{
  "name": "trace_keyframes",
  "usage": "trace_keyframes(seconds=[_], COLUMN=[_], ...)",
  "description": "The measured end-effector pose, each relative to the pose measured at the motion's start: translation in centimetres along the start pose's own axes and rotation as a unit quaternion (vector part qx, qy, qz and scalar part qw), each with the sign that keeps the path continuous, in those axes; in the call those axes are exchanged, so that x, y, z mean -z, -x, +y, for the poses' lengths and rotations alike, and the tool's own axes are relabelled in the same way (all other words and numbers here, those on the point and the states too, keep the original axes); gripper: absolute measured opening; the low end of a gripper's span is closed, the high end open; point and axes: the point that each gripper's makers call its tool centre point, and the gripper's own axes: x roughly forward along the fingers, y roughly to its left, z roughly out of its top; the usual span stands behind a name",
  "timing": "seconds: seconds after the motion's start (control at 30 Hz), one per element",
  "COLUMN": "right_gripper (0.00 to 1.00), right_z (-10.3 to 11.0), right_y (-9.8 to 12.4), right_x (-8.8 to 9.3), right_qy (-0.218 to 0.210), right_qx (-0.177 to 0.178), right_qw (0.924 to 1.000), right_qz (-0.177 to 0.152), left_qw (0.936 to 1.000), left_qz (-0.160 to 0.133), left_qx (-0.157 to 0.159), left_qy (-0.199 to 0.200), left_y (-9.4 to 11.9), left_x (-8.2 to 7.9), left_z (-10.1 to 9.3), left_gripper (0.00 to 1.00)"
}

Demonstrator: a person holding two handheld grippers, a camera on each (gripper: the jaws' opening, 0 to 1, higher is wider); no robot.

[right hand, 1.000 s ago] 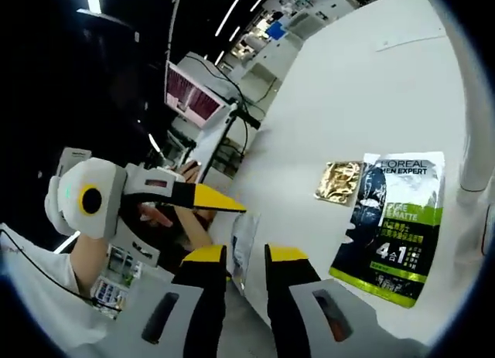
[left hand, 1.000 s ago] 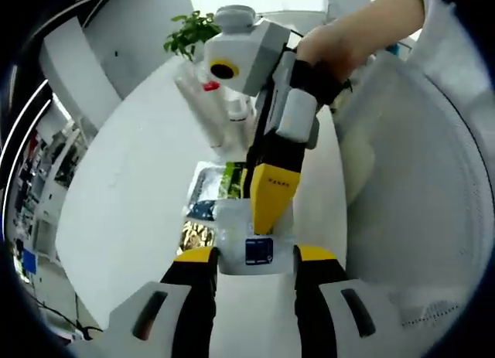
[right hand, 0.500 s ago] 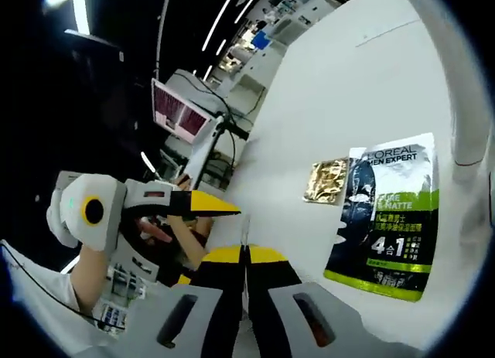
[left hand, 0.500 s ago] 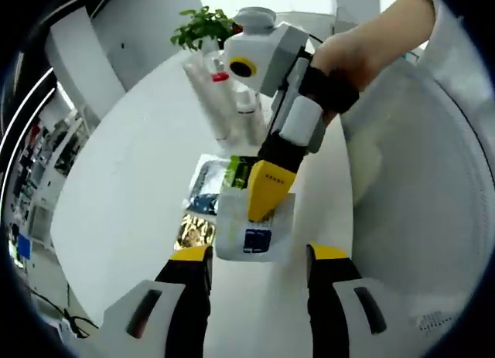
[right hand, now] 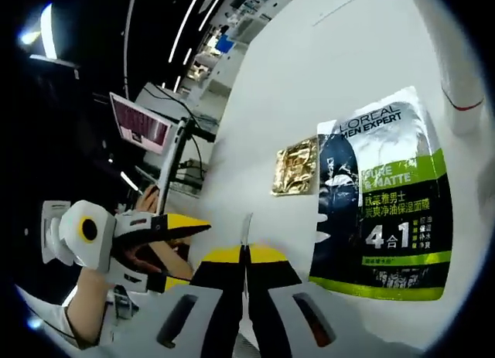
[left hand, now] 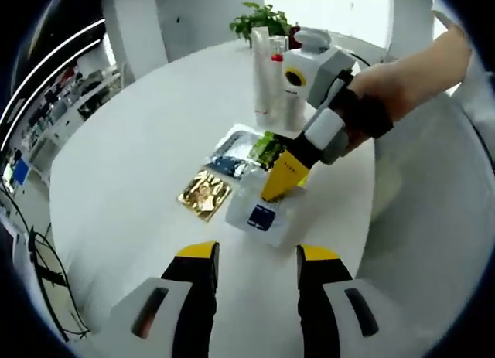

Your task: Arrange the skincare products in the storage area until every visible bottle or jar stands upright without overlapping.

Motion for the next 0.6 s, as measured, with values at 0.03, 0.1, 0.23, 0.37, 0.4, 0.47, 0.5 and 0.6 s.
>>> trace_keyframes(seconds=[0.03, 0.1, 0.23, 0.37, 0.4, 0.47, 0.5, 0.6], right_gripper=[0.01, 0.01, 0.01, 0.01, 0.01, 0.01, 0.01, 0.01], right_z=[-0.1, -0.4, -1.1, -1.8, -2.0, -2.2, -2.2, -2.5], right_y=[-0.2, -0.6, -1.1, -1.4, -1.4, -1.5, -1.5, -1.6], right_x=[0.0, 0.0, -0.1, -0.1, -0.2, -0.1, -0.1, -0.2], right_qy=[-0.001, -0.003, -0.008, -0.008, -0.010, -0.010, -0.010, -0.009], right_qx=[0.002, 0.010, 0.020, 0.033, 0.036, 0.039, 0.041, 0.048], right_qw=[1.0000, 0.9999, 0.9998, 0.9994, 0.9993, 0.9992, 0.9991, 0.9988], right_qz=[0.001, 0.002, 0.001, 0.001, -0.001, 0.000, 0.000, -0.002], left_qw=[1.0000, 0.9995, 0.9992, 0.9994, 0.9993, 0.9992, 0.9992, 0.9992], left_qz=[-0.004, -0.014, -0.020, -0.013, -0.014, -0.017, -0.018, -0.016], left_qx=[0.000, -0.006, -0.015, -0.025, -0.026, -0.027, -0.028, -0.031], left_qy=[0.005, 0.026, 0.032, 0.021, 0.021, 0.022, 0.023, 0.018], left_y=[-0.2, -0.7, -2.0, -3.1, -3.4, -3.8, -4.1, -4.9], left_x=[0.1, 0.1, 0.4, 0.5, 0.6, 0.4, 0.4, 0.4], left_z=[0.0, -0.1, 0.3, 0.1, 0.2, 0.1, 0.1, 0.3], left_gripper=[0.35, 0.32, 0.27, 0.24, 0.23, 0.22, 0.22, 0.23])
